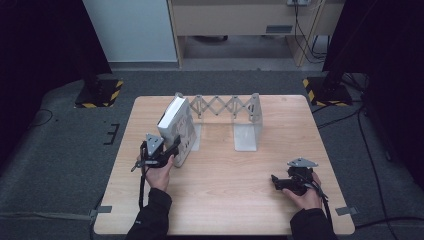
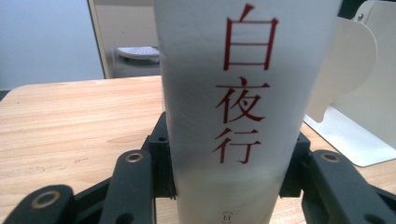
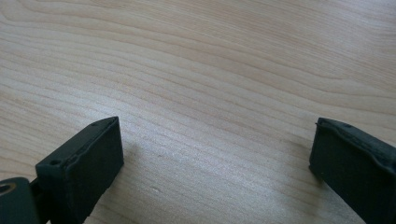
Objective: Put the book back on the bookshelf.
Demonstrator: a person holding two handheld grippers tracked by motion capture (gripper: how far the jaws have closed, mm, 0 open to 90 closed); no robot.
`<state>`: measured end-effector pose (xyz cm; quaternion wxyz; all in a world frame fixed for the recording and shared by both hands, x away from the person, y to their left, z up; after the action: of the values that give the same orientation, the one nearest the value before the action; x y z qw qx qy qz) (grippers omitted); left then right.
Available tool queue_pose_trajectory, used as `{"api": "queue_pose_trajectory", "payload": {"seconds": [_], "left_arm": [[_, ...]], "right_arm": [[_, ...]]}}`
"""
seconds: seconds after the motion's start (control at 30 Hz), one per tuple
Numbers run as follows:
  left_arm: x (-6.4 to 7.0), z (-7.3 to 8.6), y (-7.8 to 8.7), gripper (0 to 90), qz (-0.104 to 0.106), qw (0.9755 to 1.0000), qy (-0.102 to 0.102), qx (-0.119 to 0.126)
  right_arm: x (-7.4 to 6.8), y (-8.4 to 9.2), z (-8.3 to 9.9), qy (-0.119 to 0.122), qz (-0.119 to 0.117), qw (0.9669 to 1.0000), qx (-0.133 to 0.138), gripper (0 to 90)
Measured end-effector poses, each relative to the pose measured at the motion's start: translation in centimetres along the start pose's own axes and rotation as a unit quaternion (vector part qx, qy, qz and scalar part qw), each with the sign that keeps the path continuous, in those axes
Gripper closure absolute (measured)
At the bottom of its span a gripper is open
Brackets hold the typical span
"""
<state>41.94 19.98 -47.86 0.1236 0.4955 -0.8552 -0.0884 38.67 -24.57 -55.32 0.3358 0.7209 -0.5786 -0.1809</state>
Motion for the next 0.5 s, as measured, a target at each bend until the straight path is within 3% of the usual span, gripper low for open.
{"api": "queue_pose_trajectory", "payload": {"seconds": [0.33, 0.5], "left_arm": [[0.9, 0.3, -1.8, 51.5, -0.004, 0.9998, -0.007, 0.016], [1.5, 0.0, -3.0, 50.8, -0.008, 0.9999, -0.005, 0.012]], "right_arm": [[0.0, 0.0, 0.0, 0.000, 0.000, 1.0000, 0.000, 3.2], [0.0, 0.0, 0.0, 0.001, -0.002, 1.0000, 0.000, 3.2]]}}
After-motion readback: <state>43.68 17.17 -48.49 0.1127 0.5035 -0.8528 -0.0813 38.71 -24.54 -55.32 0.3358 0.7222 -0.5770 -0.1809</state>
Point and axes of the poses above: each handheld gripper's, and its own axes: y roughly backward along the jaws, z roughly out of its underside, x roughly to its right, the point moved 2 cm from there along -y, roughly forward along the jaws, and after that the axes turned 11 degrees about z, right-handed, at the moved point
